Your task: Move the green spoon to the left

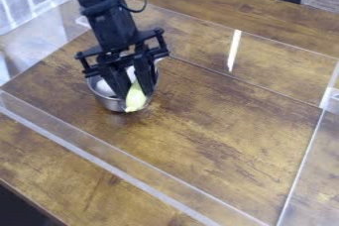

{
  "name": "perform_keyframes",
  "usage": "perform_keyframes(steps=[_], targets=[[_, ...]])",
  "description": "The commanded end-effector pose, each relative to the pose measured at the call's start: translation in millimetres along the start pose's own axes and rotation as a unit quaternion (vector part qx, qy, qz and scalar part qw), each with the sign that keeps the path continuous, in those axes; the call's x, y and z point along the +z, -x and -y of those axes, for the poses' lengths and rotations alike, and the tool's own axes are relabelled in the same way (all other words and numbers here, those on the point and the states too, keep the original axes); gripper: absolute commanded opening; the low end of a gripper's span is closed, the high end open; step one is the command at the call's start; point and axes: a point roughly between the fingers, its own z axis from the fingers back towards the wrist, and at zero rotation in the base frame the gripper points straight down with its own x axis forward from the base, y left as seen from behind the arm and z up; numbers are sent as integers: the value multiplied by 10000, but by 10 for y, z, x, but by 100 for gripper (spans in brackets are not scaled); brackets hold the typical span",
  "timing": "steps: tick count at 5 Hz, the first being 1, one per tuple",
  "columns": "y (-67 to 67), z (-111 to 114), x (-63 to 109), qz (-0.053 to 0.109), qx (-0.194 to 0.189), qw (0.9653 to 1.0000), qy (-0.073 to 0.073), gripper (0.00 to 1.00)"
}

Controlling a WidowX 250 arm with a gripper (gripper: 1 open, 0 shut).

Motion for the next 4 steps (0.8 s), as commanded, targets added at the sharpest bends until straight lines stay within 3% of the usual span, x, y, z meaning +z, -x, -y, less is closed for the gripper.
perform_keyframes(steps=[1,3,4], targets=[[-52,114,335,359,-204,9990,159,0],[-80,-60,443,399,-162,9990,76,0],[-79,-48,613,370,-247,9990,36,0]])
